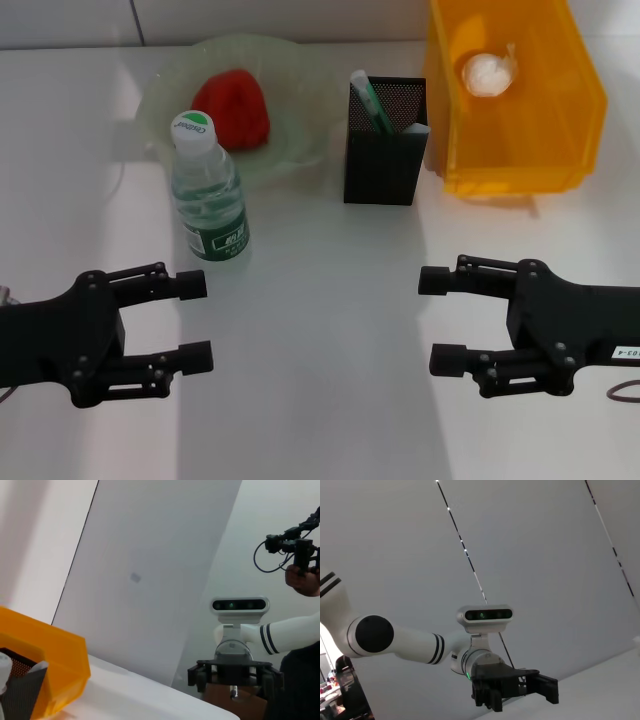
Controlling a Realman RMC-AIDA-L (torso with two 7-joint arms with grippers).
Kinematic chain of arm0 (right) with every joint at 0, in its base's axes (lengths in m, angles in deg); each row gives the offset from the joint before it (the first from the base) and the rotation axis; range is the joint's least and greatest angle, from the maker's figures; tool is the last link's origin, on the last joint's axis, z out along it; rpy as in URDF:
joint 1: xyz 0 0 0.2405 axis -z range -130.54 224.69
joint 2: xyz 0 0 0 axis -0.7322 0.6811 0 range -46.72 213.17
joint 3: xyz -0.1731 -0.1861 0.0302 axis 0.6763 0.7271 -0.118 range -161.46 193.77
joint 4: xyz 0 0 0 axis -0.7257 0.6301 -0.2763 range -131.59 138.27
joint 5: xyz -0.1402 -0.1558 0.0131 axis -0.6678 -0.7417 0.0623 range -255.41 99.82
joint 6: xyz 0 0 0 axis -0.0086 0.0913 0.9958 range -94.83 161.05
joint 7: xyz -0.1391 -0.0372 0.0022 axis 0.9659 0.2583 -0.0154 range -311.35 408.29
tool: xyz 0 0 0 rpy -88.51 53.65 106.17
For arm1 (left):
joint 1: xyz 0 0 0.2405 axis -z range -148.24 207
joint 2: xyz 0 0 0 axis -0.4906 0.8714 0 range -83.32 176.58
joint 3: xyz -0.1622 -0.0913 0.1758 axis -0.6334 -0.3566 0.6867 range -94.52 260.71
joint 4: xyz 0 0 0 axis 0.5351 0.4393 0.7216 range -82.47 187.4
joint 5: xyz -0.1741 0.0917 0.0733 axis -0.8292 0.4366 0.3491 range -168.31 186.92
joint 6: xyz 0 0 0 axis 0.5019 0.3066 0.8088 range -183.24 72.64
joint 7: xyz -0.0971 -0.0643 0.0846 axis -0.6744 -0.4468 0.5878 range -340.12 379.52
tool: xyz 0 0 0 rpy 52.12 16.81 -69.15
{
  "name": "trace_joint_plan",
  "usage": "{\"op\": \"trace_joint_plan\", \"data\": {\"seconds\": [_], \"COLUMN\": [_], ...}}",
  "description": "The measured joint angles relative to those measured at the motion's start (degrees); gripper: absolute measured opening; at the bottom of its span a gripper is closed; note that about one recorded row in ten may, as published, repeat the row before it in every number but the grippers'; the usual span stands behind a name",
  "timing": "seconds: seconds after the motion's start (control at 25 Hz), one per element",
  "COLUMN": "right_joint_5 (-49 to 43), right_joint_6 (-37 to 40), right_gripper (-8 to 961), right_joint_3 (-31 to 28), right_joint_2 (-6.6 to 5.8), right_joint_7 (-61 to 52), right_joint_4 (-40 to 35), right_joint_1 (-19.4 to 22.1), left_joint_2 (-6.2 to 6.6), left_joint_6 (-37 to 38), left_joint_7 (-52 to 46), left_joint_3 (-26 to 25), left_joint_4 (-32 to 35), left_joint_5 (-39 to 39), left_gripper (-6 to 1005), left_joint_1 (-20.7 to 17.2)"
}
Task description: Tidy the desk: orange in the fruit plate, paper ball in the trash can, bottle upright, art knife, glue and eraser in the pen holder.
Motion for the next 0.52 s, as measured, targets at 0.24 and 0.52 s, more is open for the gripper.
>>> {"op": "trace_joint_plan", "data": {"seconds": [0.24,0.52], "right_joint_5": [-0.56,-0.62], "right_joint_6": [-0.3,-0.25], "right_gripper": [829,829], "right_joint_3": [0.27,0.33], "right_joint_2": [0.23,0.33], "right_joint_7": [0.66,0.76], "right_joint_4": [1.16,2.15], "right_joint_1": [-0.88,-1.91], "left_joint_2": [-0.06,-0.11], "left_joint_6": [0.06,0.1], "left_joint_7": [-0.04,-0.1], "left_joint_3": [0.0,0.01], "left_joint_4": [-0.03,0.0], "left_joint_5": [0.54,0.63], "left_gripper": [788,788], "left_joint_1": [-0.78,-0.8]}}
